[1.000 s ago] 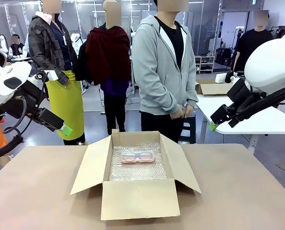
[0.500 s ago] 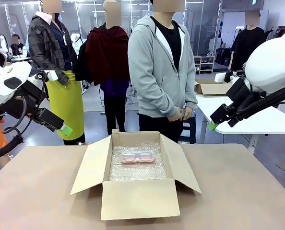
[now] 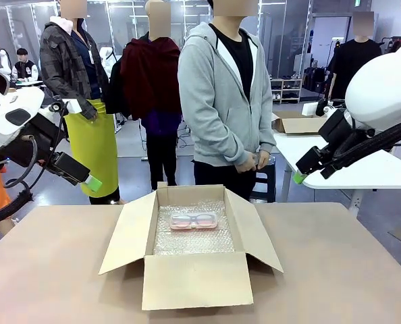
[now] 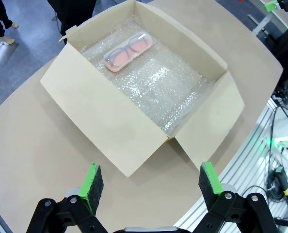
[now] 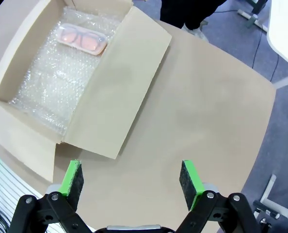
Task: Pack the glasses set securely to prepare it for shipping.
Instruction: Put the Glasses case from the right side of the table into the Package Box.
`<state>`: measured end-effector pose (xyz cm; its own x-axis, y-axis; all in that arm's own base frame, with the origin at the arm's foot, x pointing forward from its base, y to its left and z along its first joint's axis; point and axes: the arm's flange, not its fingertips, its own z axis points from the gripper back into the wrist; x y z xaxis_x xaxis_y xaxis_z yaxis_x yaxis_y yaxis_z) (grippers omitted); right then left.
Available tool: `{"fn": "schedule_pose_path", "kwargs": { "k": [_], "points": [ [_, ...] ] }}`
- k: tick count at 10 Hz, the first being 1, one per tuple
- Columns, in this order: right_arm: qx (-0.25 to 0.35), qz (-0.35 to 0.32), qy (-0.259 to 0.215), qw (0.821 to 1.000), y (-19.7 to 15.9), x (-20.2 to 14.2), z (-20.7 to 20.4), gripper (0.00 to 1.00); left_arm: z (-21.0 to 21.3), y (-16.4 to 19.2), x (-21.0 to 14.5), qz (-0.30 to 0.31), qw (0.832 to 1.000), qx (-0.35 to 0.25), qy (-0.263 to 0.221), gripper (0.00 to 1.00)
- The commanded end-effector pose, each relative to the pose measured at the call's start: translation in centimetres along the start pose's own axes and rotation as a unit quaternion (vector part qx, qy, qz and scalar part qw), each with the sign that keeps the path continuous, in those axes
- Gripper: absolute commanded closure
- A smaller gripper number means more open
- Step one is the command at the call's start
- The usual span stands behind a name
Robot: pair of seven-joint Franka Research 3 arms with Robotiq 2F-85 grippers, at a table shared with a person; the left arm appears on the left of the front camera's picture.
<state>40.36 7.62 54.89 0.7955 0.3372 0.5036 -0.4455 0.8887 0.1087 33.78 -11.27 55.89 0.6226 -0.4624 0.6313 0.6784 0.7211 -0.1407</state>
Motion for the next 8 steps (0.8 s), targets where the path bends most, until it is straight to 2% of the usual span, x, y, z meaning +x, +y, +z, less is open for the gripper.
{"fn": "schedule_pose_path", "kwargs": {
  "k": [1,8],
  "points": [
    [0.0,-0.003,0.006,1.0,0.05,0.32,0.09,0.0,0.09,0.19,-0.04,-0.006,1.0,-0.008,-0.006,0.0],
    [0.0,-0.003,0.006,1.0,0.05,0.32,0.09,0.0,0.09,0.19,-0.04,-0.006,1.0,-0.008,-0.006,0.0]
  ]
}}
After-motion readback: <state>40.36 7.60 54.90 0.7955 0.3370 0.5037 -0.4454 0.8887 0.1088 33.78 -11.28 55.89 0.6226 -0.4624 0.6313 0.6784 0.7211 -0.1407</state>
